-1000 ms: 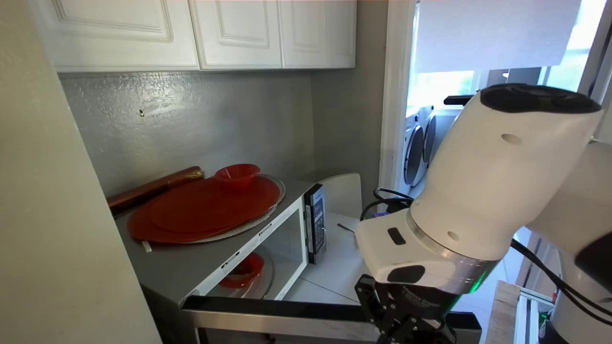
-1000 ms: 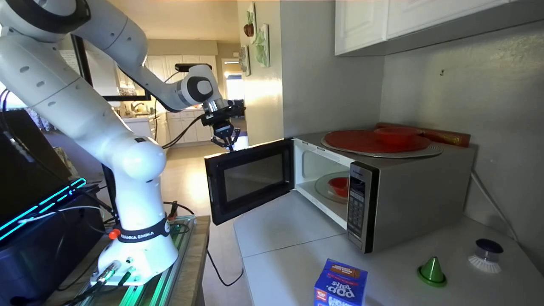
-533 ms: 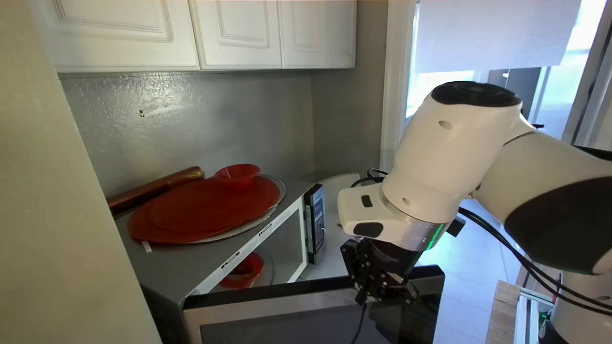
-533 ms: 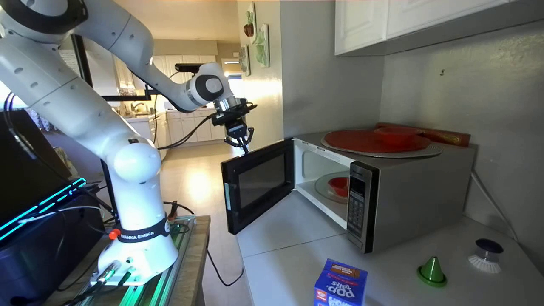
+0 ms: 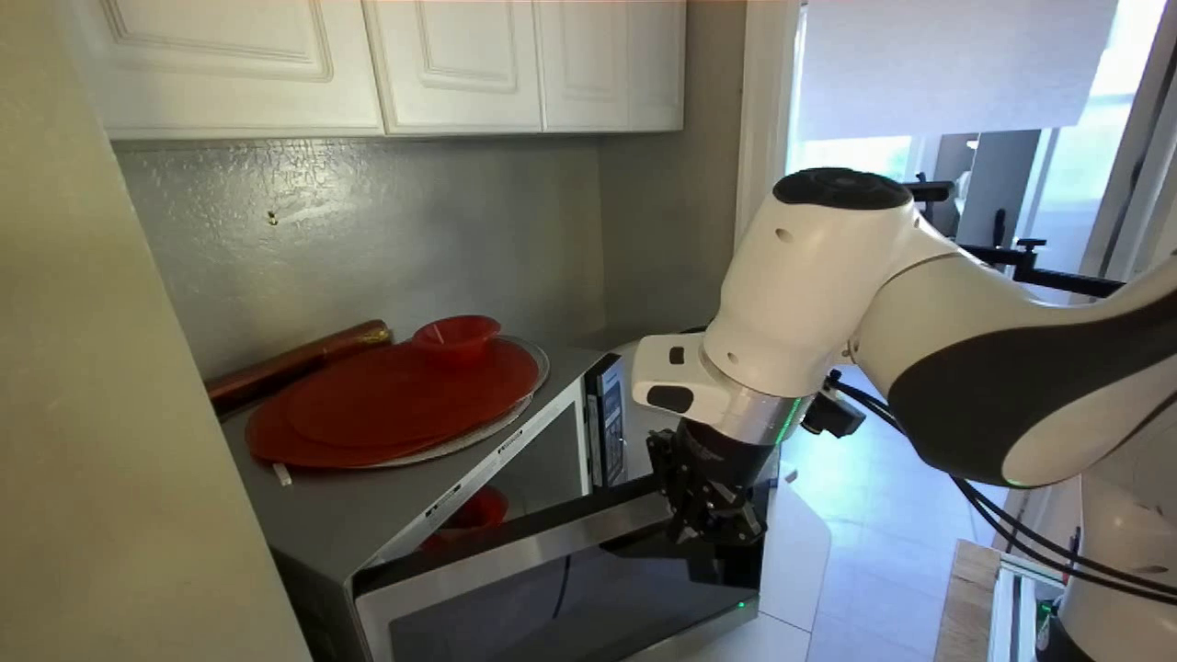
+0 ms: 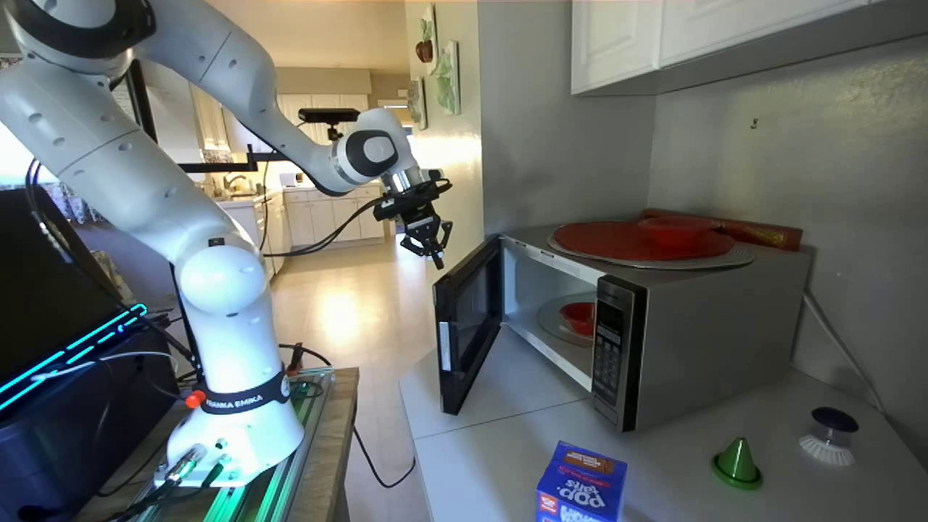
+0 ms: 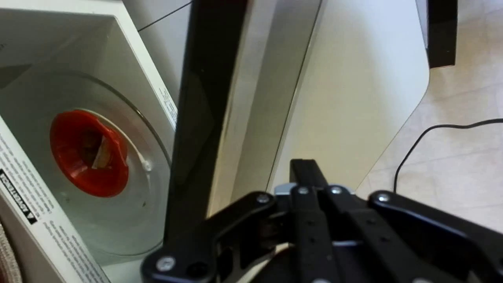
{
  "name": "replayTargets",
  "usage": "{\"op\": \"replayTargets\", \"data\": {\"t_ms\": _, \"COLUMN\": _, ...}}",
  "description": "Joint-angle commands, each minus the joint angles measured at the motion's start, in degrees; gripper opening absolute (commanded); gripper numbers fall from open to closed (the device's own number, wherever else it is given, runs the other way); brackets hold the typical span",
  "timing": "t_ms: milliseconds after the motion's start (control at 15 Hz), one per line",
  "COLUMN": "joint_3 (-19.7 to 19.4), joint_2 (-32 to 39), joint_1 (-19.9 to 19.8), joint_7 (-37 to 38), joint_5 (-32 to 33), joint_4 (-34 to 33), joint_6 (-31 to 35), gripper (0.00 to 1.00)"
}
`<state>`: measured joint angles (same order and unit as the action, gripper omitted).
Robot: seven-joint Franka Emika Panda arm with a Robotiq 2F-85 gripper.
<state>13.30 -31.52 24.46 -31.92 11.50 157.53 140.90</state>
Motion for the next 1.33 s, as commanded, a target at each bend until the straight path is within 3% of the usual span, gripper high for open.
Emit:
{"op": "replayTargets", "data": {"t_ms": 0, "joint_3": -1.19, "joint_2": 1.51, "joint_1": -1.74, "joint_7": 7.57, "joint_5": -1.04, "joint_4": -0.09, "joint_6": 0.79, "gripper": 0.00}}
{"op": "replayTargets", "data": {"t_ms": 733, "joint_3": -7.15, "joint_2": 11.40, "joint_1": -12.35, "joint_7": 23.01, "joint_5": -4.40, "joint_4": -5.52, "joint_6": 7.86, "gripper": 0.00}}
{"op": "replayTargets", "data": {"t_ms": 933, "joint_3": -8.25, "joint_2": 15.83, "joint_1": -13.40, "joint_7": 25.73, "joint_5": -7.63, "joint_4": -8.06, "joint_6": 15.40, "gripper": 0.00}}
{"op": "replayTargets", "data": {"t_ms": 1067, "joint_3": -7.77, "joint_2": 18.58, "joint_1": -15.20, "joint_7": 27.13, "joint_5": -6.64, "joint_4": -8.99, "joint_6": 24.11, "gripper": 0.00}}
{"op": "replayTargets", "data": {"t_ms": 1267, "joint_3": -7.80, "joint_2": 17.52, "joint_1": -15.12, "joint_7": 25.40, "joint_5": -6.46, "joint_4": -8.02, "joint_6": 24.00, "gripper": 0.00}}
